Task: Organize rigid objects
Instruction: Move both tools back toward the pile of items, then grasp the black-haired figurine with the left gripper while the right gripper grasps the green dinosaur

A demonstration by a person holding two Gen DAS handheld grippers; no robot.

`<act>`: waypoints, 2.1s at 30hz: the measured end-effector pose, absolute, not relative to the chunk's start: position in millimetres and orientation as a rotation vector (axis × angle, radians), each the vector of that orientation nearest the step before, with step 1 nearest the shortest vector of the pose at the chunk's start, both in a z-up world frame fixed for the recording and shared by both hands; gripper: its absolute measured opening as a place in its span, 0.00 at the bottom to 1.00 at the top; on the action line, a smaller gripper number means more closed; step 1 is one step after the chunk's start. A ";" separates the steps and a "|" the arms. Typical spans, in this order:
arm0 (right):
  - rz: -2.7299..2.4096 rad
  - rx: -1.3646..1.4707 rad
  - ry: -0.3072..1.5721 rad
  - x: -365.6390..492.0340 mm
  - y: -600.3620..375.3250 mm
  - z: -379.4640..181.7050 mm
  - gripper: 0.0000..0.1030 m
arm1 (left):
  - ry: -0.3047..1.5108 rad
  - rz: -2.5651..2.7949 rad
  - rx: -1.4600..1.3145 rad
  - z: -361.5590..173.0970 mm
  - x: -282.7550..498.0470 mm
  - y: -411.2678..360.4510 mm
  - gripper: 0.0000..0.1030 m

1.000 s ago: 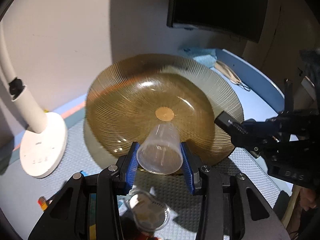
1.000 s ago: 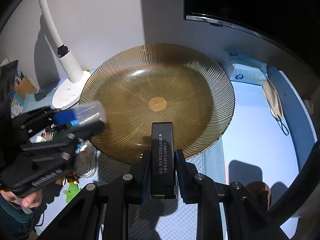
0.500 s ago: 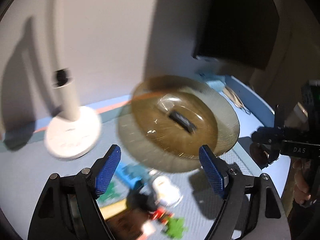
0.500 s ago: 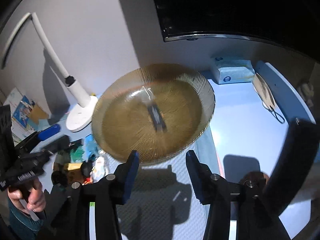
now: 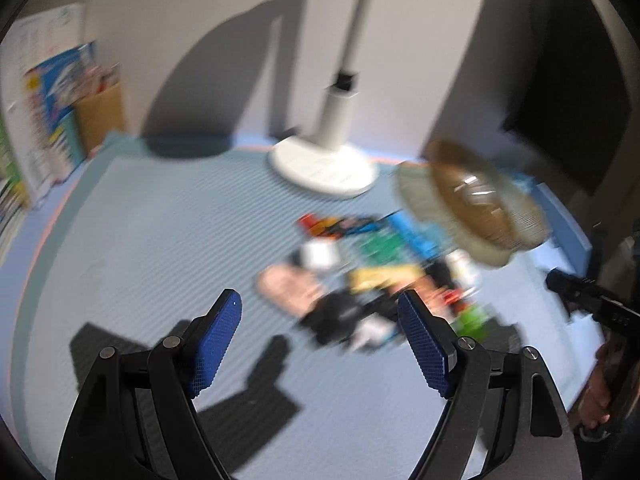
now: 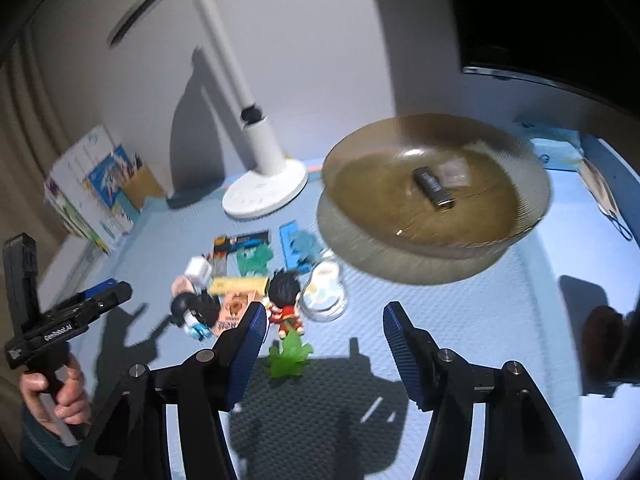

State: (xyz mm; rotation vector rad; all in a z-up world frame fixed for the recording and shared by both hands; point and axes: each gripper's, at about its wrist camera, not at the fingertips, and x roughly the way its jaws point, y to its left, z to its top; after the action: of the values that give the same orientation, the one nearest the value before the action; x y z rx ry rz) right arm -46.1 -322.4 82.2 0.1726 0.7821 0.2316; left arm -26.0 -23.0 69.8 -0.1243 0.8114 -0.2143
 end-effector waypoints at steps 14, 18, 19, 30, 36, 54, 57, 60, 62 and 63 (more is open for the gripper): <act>0.198 0.139 0.805 -33.3 -299.7 18.7 0.58 | 0.880 -0.200 -0.119 11.3 -28.2 -5.6 0.77; 0.207 0.104 0.817 -34.3 -291.8 15.2 0.58 | 0.880 -0.203 -0.114 12.0 -30.8 -5.5 0.77; 0.211 0.091 0.817 -34.2 -289.1 14.9 0.58 | 0.883 -0.192 -0.102 12.3 -30.7 -7.6 0.77; 0.241 0.107 0.839 -33.8 -290.4 11.8 0.58 | 0.932 -0.298 -0.098 12.2 -6.9 -84.9 0.76; 0.254 0.094 0.838 -36.0 -288.0 12.5 0.58 | 0.940 -0.292 -0.087 14.8 -12.1 -71.4 0.67; 0.264 0.108 0.864 -33.6 -287.9 10.2 0.58 | 0.951 -0.349 0.051 10.9 3.9 -65.3 0.52; 0.256 0.113 0.883 -28.2 -287.0 10.3 0.58 | 0.946 -0.361 0.048 11.4 6.2 -65.5 0.52; 0.248 0.114 0.896 -21.4 -279.6 10.5 0.58 | 0.938 -0.358 0.061 10.6 6.7 -66.7 0.52; 0.229 0.074 0.919 -17.5 -268.7 7.4 0.56 | 0.928 -0.351 0.078 11.6 4.9 -68.8 0.42; 0.214 0.039 0.922 -17.7 -262.3 5.7 0.44 | 0.918 -0.344 0.085 12.6 2.7 -68.5 0.42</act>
State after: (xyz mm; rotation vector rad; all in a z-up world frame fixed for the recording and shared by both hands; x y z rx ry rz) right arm -17.7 -262.3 5.7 0.0391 0.9223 0.2143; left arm 2.7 -68.5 12.6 0.0845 0.9180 -0.3441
